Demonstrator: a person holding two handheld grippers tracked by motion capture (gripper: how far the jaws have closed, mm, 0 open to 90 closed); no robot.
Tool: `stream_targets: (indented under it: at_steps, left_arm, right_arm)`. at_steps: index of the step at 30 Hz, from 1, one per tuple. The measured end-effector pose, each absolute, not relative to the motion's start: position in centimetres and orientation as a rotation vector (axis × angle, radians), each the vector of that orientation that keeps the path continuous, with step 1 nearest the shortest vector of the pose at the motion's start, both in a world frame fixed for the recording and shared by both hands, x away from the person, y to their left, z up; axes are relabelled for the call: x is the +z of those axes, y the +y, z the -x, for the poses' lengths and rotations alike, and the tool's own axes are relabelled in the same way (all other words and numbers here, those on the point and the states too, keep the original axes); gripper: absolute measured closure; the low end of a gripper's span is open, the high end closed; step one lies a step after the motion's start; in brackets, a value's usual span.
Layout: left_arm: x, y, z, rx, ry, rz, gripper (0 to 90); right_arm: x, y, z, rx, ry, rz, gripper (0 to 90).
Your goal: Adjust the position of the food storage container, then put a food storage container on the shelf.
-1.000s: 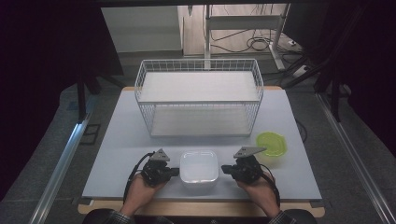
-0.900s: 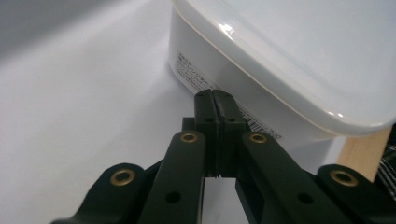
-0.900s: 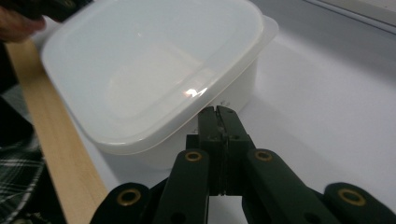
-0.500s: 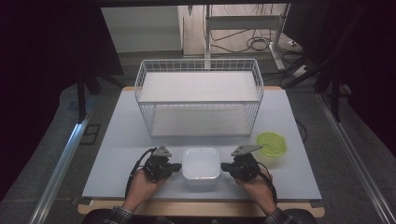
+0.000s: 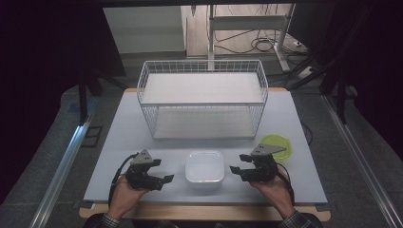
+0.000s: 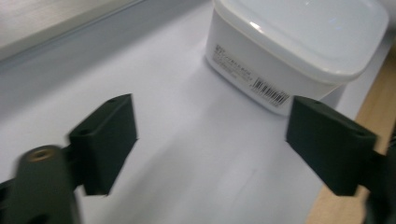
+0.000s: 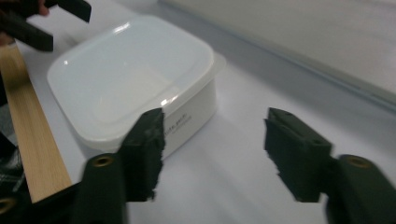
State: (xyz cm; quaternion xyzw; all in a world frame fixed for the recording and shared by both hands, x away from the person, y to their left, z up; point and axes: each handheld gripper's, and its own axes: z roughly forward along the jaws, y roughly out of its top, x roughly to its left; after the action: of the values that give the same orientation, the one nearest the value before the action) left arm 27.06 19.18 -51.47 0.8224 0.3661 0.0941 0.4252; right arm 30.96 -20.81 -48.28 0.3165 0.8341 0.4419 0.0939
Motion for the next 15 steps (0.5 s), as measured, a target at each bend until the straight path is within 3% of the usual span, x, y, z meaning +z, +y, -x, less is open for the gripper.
stream_targets:
  at_steps: [1,5,15]
  left_arm:
    - [-51.60,19.20,-26.96,0.283,0.909,-2.061,8.7]
    - [-51.74,19.10,-27.06,0.291,0.892,-2.030,4.0]
    - [-51.57,18.85,-27.12,0.299,0.916,-2.010,0.0]
  right_arm:
    - [-48.25,-21.06,-30.93,1.343,2.450,-0.931,25.2]
    - [-48.83,-20.99,-30.97,1.325,2.487,-0.949,17.0]
    - [-49.10,-20.53,-31.08,1.325,2.493,-0.942,9.2]
